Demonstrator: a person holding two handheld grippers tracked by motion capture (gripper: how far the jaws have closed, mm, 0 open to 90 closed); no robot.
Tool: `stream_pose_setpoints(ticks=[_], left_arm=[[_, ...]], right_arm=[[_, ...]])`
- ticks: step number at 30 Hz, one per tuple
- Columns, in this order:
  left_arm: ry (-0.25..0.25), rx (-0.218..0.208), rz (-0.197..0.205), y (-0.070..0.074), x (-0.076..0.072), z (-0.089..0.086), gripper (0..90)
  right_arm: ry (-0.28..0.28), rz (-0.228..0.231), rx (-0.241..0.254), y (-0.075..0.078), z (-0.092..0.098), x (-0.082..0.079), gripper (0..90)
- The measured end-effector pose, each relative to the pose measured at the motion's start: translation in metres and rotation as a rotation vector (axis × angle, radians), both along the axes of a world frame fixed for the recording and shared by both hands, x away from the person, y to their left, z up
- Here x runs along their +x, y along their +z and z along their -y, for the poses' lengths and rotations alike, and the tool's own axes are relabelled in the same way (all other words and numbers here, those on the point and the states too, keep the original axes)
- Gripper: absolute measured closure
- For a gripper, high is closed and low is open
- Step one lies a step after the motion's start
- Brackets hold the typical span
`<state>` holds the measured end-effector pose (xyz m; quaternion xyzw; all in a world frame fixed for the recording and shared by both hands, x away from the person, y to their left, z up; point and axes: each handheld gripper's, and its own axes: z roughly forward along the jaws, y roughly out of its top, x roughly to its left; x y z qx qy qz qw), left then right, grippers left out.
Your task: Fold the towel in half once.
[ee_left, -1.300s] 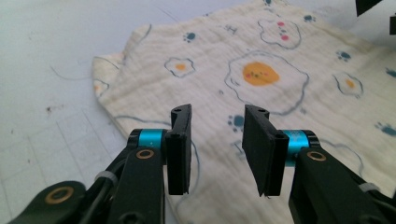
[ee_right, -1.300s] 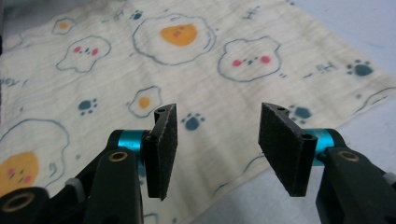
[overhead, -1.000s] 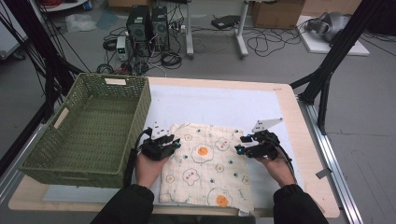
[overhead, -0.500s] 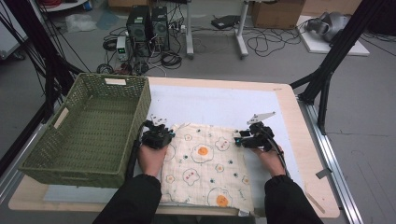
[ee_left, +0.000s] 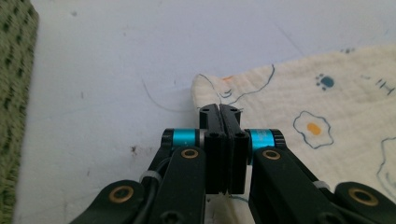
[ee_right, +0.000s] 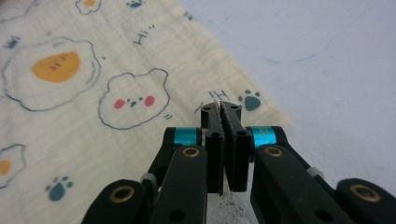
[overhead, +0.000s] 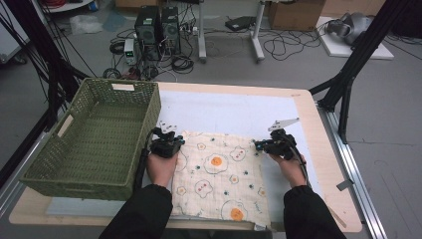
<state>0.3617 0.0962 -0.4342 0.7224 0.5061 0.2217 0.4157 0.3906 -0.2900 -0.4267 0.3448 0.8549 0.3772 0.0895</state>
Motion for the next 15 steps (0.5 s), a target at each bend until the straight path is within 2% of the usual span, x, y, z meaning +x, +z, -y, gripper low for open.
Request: stream_pose_setpoints(ticks=[5, 8, 11, 15], left_arm=[[-0.025, -0.008, 0.051, 0.013, -0.012, -0.001, 88.3], [-0.046, -0.005, 0.081, 0.021, -0.021, -0.002, 88.3], [-0.063, -0.009, 0.103, 0.025, -0.031, -0.005, 88.3], [-0.094, -0.024, 0.114, 0.027, -0.048, -0.005, 88.3]], right_arm=[[0.006, 0.024, 0.046, 0.016, 0.008, -0.010, 88.4], [0.025, 0.031, 0.052, 0.022, 0.011, -0.019, 88.4], [0.043, 0.040, 0.083, 0.031, 0.014, -0.029, 88.4], [0.085, 0.057, 0.101, 0.038, 0.014, -0.047, 88.4]])
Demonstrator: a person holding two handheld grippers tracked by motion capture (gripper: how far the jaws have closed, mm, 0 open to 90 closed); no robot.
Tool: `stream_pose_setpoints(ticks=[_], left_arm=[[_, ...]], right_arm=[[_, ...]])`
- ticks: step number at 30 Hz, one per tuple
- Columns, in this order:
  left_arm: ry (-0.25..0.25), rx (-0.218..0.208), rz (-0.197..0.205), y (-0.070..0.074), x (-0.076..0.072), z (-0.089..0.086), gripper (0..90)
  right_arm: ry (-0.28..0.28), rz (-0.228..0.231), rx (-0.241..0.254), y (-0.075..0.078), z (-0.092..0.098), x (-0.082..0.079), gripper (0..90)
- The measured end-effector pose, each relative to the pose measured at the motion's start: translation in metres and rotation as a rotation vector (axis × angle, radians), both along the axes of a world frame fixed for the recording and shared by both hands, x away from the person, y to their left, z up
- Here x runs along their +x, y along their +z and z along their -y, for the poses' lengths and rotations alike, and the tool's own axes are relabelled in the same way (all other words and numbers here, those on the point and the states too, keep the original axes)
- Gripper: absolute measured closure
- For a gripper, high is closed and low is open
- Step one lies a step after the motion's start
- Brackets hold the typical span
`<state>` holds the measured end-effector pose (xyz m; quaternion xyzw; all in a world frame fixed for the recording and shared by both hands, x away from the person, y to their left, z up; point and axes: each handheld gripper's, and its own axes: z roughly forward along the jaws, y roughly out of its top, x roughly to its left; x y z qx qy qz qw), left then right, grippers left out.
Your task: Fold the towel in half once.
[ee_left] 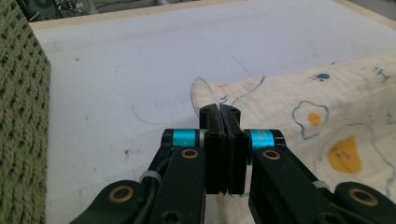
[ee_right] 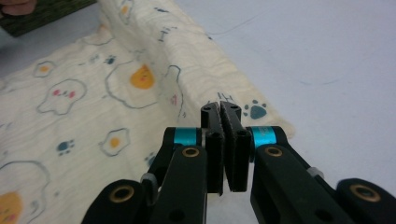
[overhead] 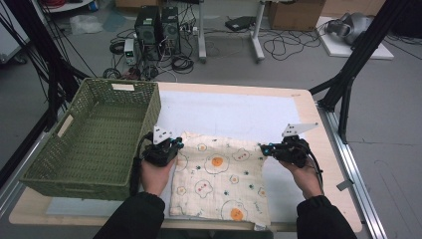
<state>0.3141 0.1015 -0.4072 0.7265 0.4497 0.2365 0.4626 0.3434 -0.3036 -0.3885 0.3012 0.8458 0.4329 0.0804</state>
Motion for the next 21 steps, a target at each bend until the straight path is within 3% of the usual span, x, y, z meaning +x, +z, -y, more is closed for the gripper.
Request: stream_pose_setpoints(ticks=[5, 12, 17, 21], left_arm=[[-0.044, 0.003, 0.016, -0.005, -0.028, -0.001, 88.2], [-0.069, 0.040, 0.007, -0.011, -0.052, -0.010, 88.2], [-0.102, 0.066, -0.007, -0.010, -0.066, -0.011, 88.1], [-0.130, 0.088, -0.046, -0.016, -0.076, -0.014, 87.2]], right_arm=[[0.038, -0.004, 0.002, -0.002, 0.001, -0.022, 88.4], [0.085, -0.001, -0.007, -0.008, 0.000, -0.050, 88.4], [0.115, -0.024, -0.012, -0.014, -0.003, -0.065, 88.3], [0.144, -0.046, -0.048, -0.021, -0.008, -0.077, 87.9]])
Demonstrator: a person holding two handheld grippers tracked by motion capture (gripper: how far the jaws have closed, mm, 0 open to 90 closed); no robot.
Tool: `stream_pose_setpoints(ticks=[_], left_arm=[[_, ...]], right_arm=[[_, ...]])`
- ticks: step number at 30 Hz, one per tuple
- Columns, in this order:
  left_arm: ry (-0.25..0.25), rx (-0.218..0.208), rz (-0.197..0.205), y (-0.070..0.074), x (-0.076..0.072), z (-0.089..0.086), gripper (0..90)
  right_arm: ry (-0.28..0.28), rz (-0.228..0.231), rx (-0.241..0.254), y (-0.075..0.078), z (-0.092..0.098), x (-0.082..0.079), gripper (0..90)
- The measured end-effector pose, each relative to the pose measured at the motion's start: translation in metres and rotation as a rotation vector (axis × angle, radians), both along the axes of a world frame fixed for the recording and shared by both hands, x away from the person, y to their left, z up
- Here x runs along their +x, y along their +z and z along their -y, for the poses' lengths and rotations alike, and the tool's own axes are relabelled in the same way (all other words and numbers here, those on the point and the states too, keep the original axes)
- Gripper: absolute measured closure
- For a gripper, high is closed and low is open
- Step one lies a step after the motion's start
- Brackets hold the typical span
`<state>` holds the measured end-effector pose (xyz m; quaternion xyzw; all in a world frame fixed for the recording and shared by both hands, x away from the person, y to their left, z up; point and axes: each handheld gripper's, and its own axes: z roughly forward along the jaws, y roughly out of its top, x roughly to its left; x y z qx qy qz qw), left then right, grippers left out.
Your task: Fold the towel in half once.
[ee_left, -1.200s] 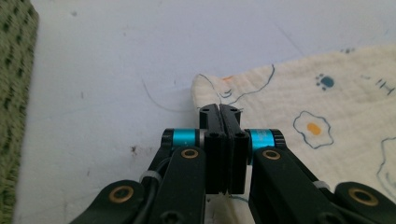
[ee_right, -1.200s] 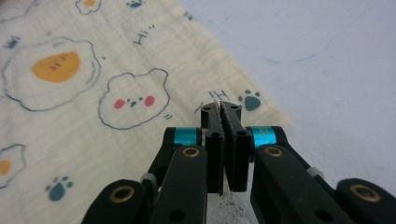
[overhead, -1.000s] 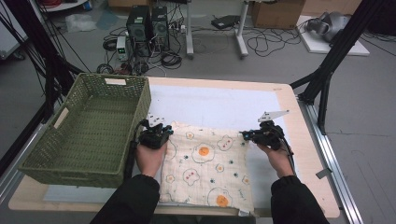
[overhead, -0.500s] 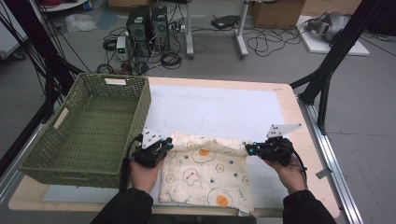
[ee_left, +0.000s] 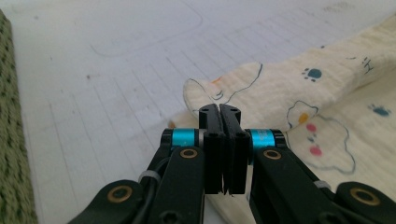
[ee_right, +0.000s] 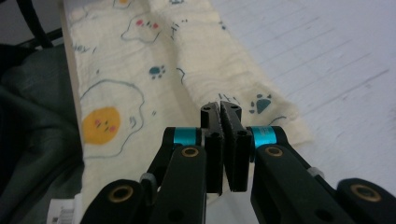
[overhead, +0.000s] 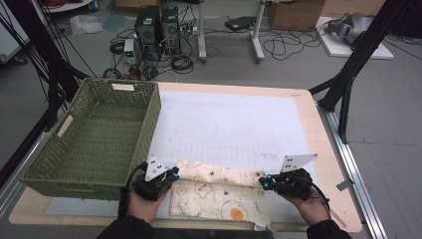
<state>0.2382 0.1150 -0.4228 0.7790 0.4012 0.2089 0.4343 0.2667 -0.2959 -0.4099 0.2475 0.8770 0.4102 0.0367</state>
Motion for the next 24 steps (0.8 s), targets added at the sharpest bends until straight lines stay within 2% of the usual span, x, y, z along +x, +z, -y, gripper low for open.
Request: stream_pose_setpoints(ticks=[2, 3, 5, 7, 10, 13, 16, 18, 19, 20, 22, 24], left_arm=[[-0.010, -0.014, -0.031, -0.002, -0.003, -0.002, 82.4], [-0.017, -0.014, -0.033, -0.002, -0.004, -0.003, 78.4], [-0.021, -0.016, -0.020, -0.001, -0.006, -0.004, 76.3], [-0.021, -0.024, -0.013, 0.001, -0.005, -0.003, 72.1], [-0.015, -0.023, -0.012, 0.003, 0.002, -0.001, 68.6], [-0.009, -0.023, -0.034, 0.001, 0.009, 0.000, 63.9], [-0.011, -0.019, -0.065, -0.003, 0.017, 0.003, 60.8], [-0.017, -0.008, -0.083, -0.006, 0.022, 0.006, 59.4], [-0.021, -0.007, -0.091, -0.007, 0.024, 0.008, 60.0], [-0.034, 0.000, -0.095, -0.008, 0.025, 0.009, 64.3], [-0.051, 0.006, -0.097, -0.009, 0.025, 0.010, 82.8], [-0.057, 0.000, -0.075, -0.007, 0.022, 0.010, 86.1]], right_arm=[[0.010, -0.018, -0.016, -0.005, -0.001, -0.003, 83.5], [0.013, -0.022, -0.019, -0.007, 0.000, -0.004, 81.2], [0.012, -0.013, -0.012, -0.006, 0.000, -0.005, 75.7], [0.006, -0.001, 0.020, -0.001, 0.001, -0.005, 73.2], [-0.011, 0.023, 0.010, 0.005, -0.001, 0.000, 68.0], [-0.041, 0.022, 0.018, 0.003, -0.002, 0.008, 63.1], [-0.055, -0.002, 0.019, -0.002, -0.004, 0.017, 59.0], [-0.052, -0.024, 0.003, -0.008, -0.006, 0.022, 58.4], [-0.048, -0.033, -0.010, -0.011, -0.007, 0.024, 58.5], [-0.040, -0.046, -0.025, -0.014, -0.009, 0.025, 59.8], [-0.002, -0.060, -0.053, -0.018, -0.011, 0.025, 75.3], [0.030, -0.061, -0.073, -0.020, -0.013, 0.023, 82.3]])
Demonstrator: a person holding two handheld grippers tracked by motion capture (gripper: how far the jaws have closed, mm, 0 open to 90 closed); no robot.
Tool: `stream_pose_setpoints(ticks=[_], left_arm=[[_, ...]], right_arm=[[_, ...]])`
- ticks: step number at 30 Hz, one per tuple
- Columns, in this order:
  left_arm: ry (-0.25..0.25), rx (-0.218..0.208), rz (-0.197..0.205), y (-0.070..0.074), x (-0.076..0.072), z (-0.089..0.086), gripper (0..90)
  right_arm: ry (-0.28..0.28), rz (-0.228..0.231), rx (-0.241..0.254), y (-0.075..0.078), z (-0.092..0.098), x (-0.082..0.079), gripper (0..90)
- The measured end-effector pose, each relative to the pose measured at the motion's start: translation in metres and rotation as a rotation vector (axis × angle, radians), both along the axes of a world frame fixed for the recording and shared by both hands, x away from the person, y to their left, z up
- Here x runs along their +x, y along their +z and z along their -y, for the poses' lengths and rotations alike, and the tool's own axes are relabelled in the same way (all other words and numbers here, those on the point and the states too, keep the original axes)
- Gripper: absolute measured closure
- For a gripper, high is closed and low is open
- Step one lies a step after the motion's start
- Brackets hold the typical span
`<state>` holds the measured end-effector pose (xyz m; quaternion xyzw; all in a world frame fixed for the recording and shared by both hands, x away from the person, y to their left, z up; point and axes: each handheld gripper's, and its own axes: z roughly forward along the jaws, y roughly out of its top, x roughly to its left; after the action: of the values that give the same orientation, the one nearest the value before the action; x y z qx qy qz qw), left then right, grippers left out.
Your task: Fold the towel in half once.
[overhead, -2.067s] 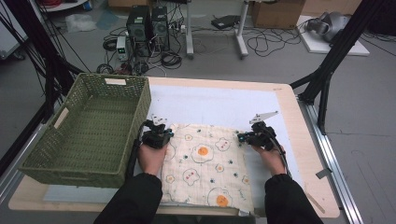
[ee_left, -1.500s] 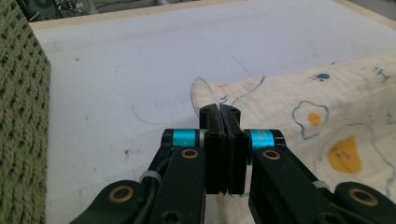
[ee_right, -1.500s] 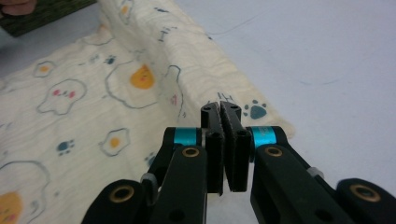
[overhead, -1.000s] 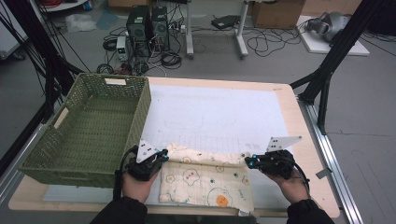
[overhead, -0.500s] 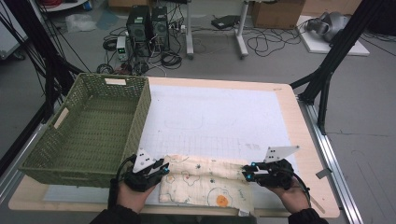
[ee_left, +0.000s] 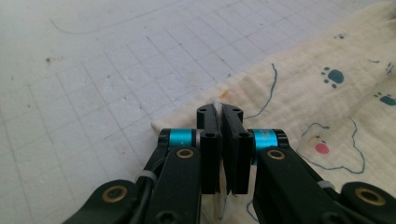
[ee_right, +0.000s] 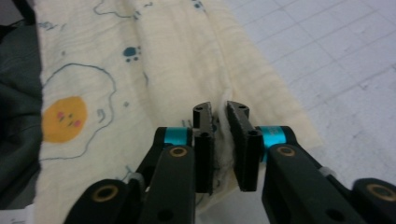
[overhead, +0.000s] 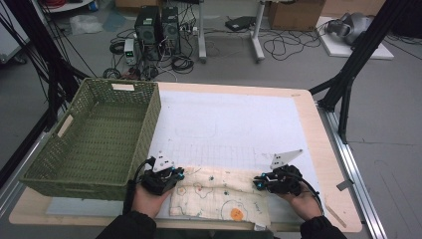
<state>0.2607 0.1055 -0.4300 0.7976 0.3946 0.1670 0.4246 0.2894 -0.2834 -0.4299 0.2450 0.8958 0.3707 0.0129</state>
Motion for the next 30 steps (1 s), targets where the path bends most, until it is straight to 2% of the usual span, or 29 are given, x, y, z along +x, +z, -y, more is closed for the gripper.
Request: stream_pose_setpoints(ticks=[4, 7, 9, 11, 14, 16, 20, 25, 28, 30], left_arm=[[0.004, -0.034, 0.034, 0.008, -0.010, -0.007, 86.4], [-0.015, -0.058, 0.024, 0.014, -0.021, -0.015, 86.1], [-0.036, -0.076, 0.017, 0.016, -0.033, -0.021, 81.1], [-0.049, -0.087, 0.012, 0.019, -0.041, -0.025, 70.6], [-0.068, -0.105, 0.022, 0.026, -0.049, -0.028, 65.0], [-0.075, -0.098, 0.034, 0.031, -0.049, -0.026, 63.4], [-0.061, -0.063, 0.051, 0.029, -0.039, -0.016, 62.6], [-0.009, 0.001, 0.045, 0.013, -0.017, -0.009, 62.4], [0.041, 0.016, 0.027, 0.004, -0.002, -0.009, 59.7], [0.070, 0.052, 0.032, 0.000, 0.004, -0.005, 57.0]], right_arm=[[0.021, 0.026, 0.035, 0.009, 0.002, -0.008, 84.3], [0.033, 0.036, 0.060, 0.018, 0.005, -0.018, 84.5], [0.060, 0.028, 0.083, 0.021, 0.006, -0.028, 82.5], [0.088, 0.012, 0.098, 0.023, 0.008, -0.039, 77.6], [0.110, 0.003, 0.141, 0.030, 0.012, -0.049, 71.6], [0.110, 0.022, 0.148, 0.038, 0.014, -0.051, 68.5], [0.055, 0.053, 0.115, 0.041, 0.014, -0.040, 62.1], [-0.039, 0.050, 0.084, 0.025, 0.012, -0.013, 56.0], [-0.081, 0.053, 0.036, 0.014, 0.010, 0.003, 53.5], [-0.104, 0.047, 0.007, 0.008, 0.009, 0.011, 51.6]])
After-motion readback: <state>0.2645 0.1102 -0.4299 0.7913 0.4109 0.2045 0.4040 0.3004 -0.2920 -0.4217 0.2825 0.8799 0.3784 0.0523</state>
